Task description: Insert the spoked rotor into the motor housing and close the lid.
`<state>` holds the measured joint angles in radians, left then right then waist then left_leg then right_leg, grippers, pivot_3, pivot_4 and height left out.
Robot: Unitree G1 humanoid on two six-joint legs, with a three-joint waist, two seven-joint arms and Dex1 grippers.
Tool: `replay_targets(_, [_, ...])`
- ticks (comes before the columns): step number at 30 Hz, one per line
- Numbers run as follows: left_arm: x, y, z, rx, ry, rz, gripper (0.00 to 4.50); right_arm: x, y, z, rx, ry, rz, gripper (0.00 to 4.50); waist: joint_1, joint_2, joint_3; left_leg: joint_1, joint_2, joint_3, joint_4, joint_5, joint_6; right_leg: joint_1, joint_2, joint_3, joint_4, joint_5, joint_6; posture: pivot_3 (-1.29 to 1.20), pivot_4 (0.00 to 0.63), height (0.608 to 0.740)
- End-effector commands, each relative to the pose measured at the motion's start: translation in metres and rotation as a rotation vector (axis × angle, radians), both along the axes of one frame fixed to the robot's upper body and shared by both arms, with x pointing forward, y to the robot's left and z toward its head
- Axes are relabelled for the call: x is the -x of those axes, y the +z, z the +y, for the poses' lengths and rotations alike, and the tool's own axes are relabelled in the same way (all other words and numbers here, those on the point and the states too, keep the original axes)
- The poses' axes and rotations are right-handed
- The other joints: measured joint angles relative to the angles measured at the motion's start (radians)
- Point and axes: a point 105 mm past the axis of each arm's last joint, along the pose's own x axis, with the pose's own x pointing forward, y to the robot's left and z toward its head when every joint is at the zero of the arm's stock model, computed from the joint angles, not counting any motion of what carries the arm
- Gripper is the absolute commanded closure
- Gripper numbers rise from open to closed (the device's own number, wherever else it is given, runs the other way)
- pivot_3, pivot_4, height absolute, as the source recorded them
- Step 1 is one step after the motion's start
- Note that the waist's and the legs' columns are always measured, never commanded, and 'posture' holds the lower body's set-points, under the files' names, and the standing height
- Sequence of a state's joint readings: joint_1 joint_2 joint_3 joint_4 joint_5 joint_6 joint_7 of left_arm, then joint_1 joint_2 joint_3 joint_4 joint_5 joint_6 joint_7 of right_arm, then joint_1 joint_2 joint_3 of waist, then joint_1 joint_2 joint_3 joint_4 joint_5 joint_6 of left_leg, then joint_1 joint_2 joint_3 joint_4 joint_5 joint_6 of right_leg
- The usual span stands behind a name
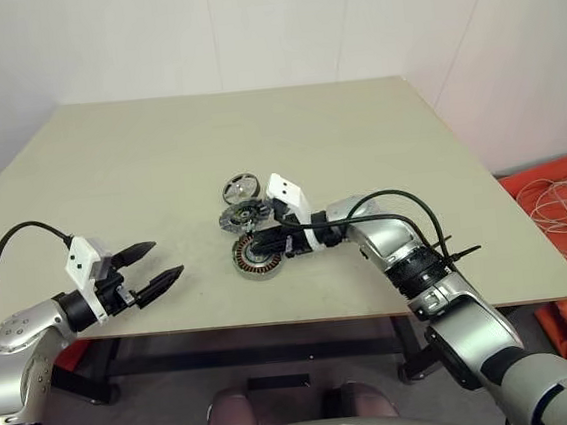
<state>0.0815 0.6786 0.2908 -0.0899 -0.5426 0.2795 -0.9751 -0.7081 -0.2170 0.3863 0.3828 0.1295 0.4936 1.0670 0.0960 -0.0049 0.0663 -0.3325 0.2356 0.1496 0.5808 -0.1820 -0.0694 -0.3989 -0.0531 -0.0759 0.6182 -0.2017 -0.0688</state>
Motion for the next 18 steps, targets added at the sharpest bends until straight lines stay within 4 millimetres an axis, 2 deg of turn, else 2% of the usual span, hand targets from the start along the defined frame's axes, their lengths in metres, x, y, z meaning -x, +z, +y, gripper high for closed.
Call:
replay_targets(1, [-0.0024, 0.0145, -0.0012, -0.008, -0.006, -0.061, 0.0, -0.0045, 0.0094, 0.0045, -0.006, 0.016, -0.053, 3.94, 0.0, 0.0, 0.0, 0.0, 0.0, 0.0, 0.0, 0.0, 0.0, 0.0, 0.0, 0.0, 0.0, 0.0, 0.0, 0.0, 0.0, 0.74])
replay_targets(18, [-0.005, 0.0159, -0.003, -0.008, -0.007, -0.066, 0.0, -0.0133, 0.0049, -0.0001, 0.016, -0.014, -0.074, 3.94, 0.0, 0.0, 0.0, 0.0, 0.0, 0.0, 0.0, 0.0, 0.0, 0.0, 0.0, 0.0, 0.0, 0.0, 0.0, 0.0, 0.0, 0.74])
